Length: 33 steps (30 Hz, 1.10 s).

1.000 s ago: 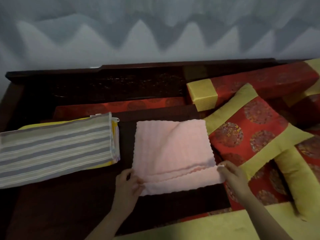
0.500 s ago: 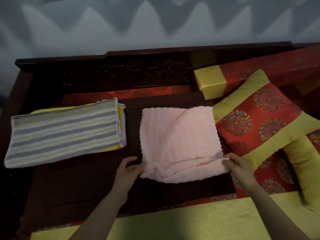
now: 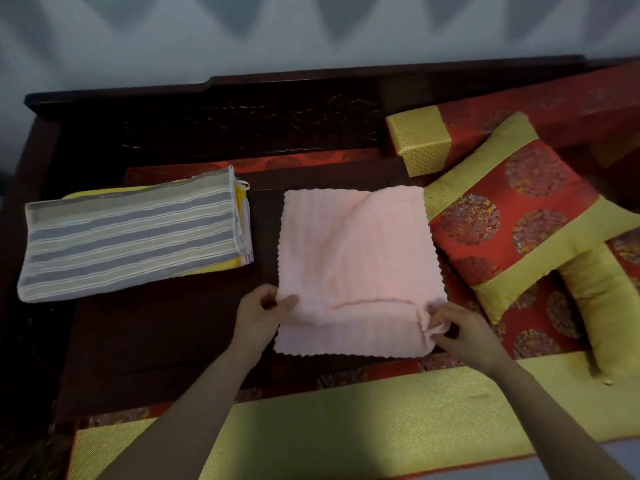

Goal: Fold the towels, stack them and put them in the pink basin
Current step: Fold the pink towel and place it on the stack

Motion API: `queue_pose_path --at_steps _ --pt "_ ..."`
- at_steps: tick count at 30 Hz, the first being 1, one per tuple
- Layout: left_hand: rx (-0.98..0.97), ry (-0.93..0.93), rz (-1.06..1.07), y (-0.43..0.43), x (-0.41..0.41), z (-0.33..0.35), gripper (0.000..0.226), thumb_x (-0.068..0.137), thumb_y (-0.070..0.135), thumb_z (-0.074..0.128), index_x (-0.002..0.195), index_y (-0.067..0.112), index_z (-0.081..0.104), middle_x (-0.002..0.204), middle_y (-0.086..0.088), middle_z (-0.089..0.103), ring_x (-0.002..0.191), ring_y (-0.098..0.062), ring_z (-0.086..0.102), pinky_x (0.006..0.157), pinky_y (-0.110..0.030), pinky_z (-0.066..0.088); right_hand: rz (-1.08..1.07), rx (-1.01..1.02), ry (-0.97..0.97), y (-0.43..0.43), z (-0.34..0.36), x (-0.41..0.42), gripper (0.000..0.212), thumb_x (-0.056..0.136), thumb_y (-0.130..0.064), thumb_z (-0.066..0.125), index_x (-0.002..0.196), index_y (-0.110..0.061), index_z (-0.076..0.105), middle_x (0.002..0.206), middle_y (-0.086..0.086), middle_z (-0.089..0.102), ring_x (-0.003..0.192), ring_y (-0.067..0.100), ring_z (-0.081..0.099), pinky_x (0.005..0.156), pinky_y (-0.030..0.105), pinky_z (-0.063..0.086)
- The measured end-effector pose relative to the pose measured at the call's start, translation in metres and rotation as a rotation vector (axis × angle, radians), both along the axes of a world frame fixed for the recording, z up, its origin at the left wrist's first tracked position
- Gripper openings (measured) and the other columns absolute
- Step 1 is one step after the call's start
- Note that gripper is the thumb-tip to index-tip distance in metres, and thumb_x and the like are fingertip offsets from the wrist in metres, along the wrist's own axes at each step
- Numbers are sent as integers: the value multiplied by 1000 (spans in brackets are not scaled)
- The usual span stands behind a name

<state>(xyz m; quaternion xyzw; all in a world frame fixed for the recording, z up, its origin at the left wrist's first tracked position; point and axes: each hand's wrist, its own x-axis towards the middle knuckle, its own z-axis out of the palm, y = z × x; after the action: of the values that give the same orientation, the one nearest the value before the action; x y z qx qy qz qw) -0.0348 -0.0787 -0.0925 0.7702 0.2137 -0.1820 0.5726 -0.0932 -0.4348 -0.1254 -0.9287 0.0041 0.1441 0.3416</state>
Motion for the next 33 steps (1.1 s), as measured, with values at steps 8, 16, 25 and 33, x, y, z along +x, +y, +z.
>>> queue_pose_path --at_steps 8,16,25,33 --pt "70 115 -69 8 -16 -17 19 87 30 65 85 14 55 90 -18 64 81 -26 63 75 -44 55 -47 45 -21 1 -4 0 28 75 -3 72 74 -28 59 90 -10 57 76 7 55 63 27 40" --pt "312 159 -175 14 -37 -26 39 78 22 77 107 1 62 110 -5 52 105 -30 57 82 -31 45 -60 57 -13 2 0 1 44 70 -1 74 68 -41 55 89 -9 59 78 8 59 67 23 44" --pt "702 -544 -625 0 -61 -35 56 73 27 73 123 25 47 122 3 50 109 -18 51 85 -30 49 -428 627 -30 -26 29 -11 15 74 21 60 84 11 64 107 10 73 113 16 63 93 23 51" --pt "656 -513 -1157 4 -68 -50 74 52 51 82 118 33 52 123 12 51 113 -7 43 79 -20 50 -493 624 -7 -53 44 -21 41 60 -35 86 80 -4 70 88 11 72 86 23 65 72 24 52"
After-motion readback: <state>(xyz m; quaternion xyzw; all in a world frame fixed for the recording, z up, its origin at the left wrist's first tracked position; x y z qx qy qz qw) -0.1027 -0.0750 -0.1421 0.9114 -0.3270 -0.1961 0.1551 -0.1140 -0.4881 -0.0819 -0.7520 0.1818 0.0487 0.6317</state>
